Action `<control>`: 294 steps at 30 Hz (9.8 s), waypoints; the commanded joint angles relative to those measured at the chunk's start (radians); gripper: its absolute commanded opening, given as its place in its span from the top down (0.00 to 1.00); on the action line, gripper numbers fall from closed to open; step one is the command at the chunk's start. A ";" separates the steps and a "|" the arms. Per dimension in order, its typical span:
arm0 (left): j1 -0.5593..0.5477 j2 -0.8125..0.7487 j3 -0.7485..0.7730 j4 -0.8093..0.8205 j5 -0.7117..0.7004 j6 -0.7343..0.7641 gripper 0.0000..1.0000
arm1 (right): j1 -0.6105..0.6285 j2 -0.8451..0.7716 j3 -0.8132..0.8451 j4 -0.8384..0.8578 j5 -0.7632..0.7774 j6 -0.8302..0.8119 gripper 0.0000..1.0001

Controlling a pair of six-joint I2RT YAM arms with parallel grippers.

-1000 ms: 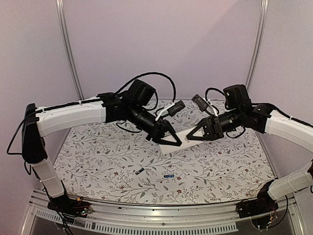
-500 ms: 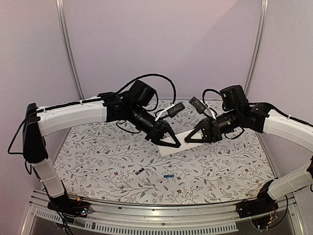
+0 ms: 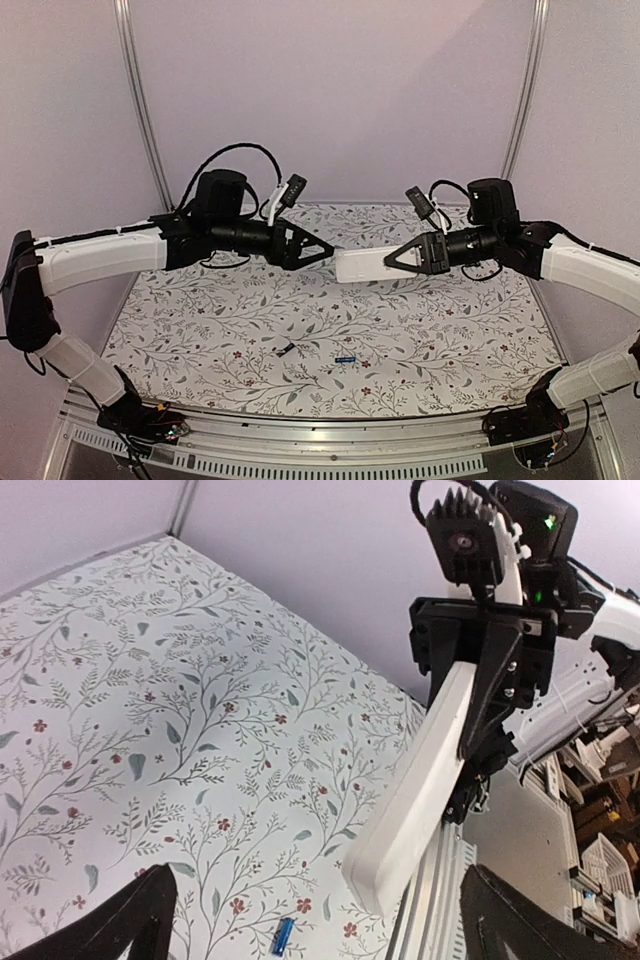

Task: Load the batteries into the remote control
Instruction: Pass from the left arm to the right, then remove the battery cover from the remote control, then pass from the right arm to the left, then pass from the left arm to the right, then pick up the battery from the center of the board.

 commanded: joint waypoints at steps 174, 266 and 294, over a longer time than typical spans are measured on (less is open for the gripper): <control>-0.442 0.169 0.065 -0.130 -0.877 0.467 0.77 | -0.007 0.131 -0.006 -0.058 -0.130 0.076 0.65; -0.219 0.374 0.075 -0.718 -0.641 0.221 0.72 | -0.099 0.070 -0.267 0.317 -0.003 0.202 1.00; -0.333 -0.161 -0.142 -0.265 -0.524 0.511 1.00 | 0.013 0.225 -0.143 0.307 -0.057 0.321 1.00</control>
